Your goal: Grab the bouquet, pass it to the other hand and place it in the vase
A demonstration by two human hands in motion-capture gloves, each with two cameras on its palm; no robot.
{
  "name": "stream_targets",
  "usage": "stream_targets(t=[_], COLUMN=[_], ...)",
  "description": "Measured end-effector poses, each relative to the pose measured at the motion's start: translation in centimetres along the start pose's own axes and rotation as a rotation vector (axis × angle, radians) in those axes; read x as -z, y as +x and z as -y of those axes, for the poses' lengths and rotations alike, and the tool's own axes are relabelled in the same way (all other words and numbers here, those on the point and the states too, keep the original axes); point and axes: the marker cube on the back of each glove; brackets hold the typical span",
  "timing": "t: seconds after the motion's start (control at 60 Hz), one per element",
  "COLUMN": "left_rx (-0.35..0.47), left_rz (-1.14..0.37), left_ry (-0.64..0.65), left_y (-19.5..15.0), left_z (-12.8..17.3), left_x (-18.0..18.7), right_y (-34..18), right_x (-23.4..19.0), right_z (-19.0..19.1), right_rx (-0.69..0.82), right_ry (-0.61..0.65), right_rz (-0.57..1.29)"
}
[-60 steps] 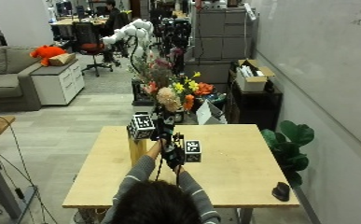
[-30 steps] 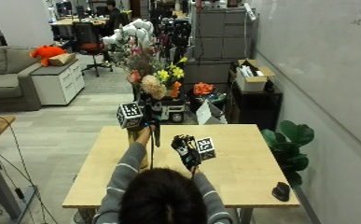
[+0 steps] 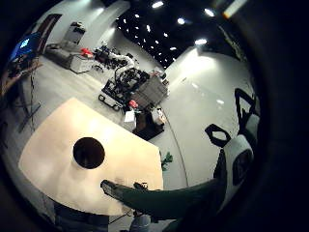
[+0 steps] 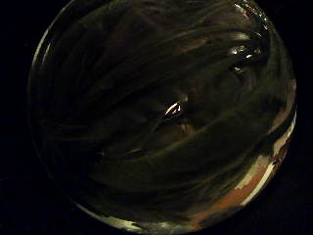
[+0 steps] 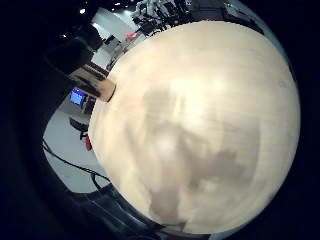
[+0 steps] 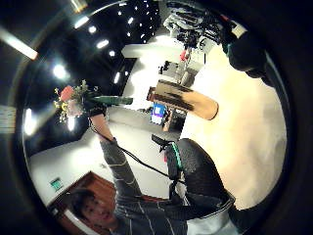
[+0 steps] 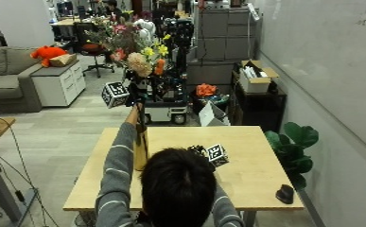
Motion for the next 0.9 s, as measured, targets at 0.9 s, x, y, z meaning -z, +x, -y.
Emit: stream_targets(t=[0.9], left_rx=[0.037], left_rz=[-0.093], left_ry=[-0.073], left_y=[-5.4], left_z=[3.9], left_x=[-2.1], right_y=[1.5], right_x=[0.9], right_z=[4.5], right_rx=[-0.165], right_ry=[-0.015], right_rz=[0.125])
